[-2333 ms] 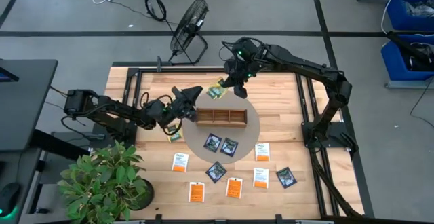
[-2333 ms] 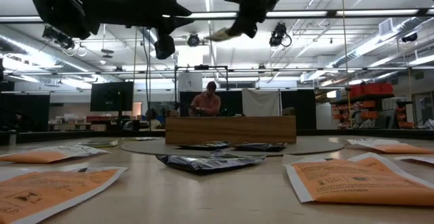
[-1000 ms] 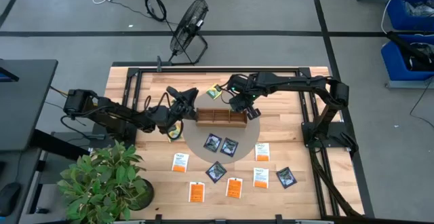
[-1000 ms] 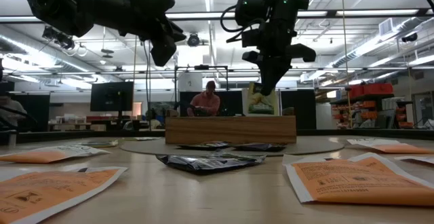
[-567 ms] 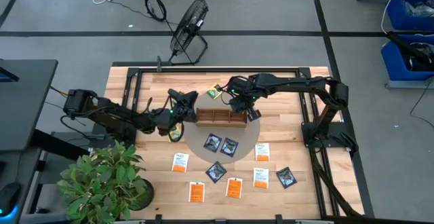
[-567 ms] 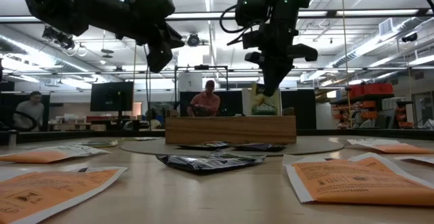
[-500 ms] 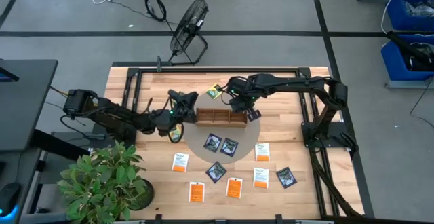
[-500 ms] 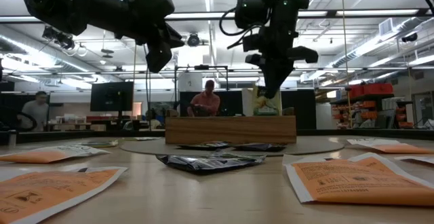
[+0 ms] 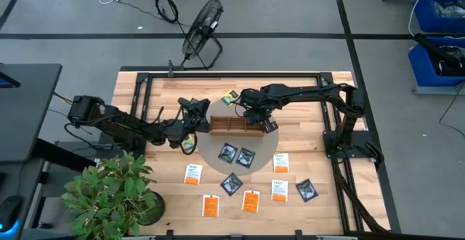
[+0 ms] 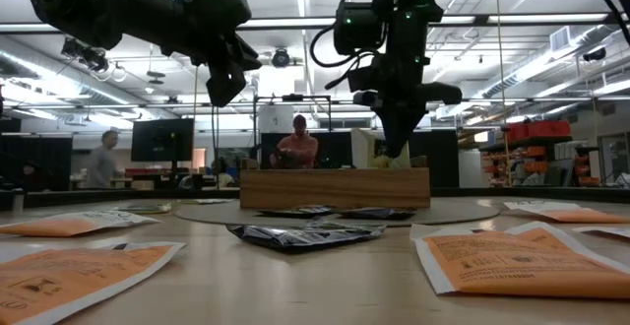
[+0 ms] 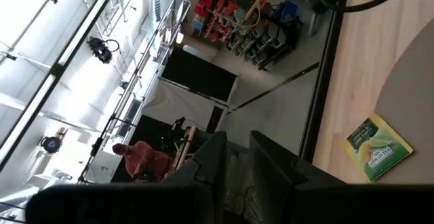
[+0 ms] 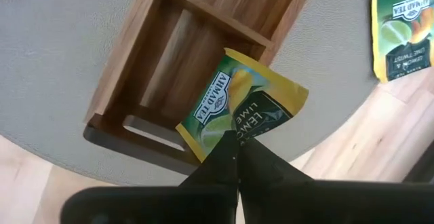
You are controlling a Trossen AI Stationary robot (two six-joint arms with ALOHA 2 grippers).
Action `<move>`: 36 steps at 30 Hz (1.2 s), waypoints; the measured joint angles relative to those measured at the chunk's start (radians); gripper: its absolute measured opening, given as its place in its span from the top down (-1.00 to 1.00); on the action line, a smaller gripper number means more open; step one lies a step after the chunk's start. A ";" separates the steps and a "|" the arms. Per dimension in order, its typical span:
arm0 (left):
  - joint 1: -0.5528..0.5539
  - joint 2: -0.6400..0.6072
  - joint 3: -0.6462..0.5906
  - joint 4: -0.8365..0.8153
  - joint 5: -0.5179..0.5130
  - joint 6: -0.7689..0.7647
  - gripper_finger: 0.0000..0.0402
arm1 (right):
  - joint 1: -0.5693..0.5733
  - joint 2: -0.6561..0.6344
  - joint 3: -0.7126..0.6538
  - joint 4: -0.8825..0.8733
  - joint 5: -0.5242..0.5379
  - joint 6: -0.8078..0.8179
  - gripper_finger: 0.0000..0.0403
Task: Pick & Place Tea
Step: Put the yellow tea bag into the right section of the wooden organizer
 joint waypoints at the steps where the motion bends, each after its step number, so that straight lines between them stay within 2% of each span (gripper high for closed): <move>1: 0.000 0.000 0.000 0.000 0.000 0.000 0.64 | 0.002 0.000 0.000 0.000 0.009 -0.001 0.93; 7: 0.000 0.000 0.000 0.000 -0.001 -0.020 0.64 | 0.002 0.000 0.000 -0.006 0.017 -0.003 0.68; 13: 0.000 0.000 0.000 0.000 -0.001 -0.018 0.64 | 0.002 -0.004 0.000 -0.008 0.027 -0.003 0.34; 17: 0.002 0.000 0.000 0.000 -0.001 -0.018 0.64 | 0.002 -0.004 0.015 -0.010 0.146 0.044 0.14; 19: 0.002 0.000 0.000 0.000 -0.001 -0.018 0.64 | 0.002 -0.005 0.024 -0.008 0.162 0.072 0.08; 24: 0.002 0.000 0.000 0.000 -0.001 -0.018 0.64 | -0.001 -0.005 0.035 -0.011 0.090 0.100 0.04; 33: 0.009 0.000 0.000 0.000 0.003 -0.017 0.64 | -0.001 -0.013 0.035 -0.047 0.091 0.169 0.04; 36: 0.035 0.000 0.000 -0.024 0.046 -0.018 0.64 | -0.003 -0.042 0.035 -0.048 0.096 0.196 0.04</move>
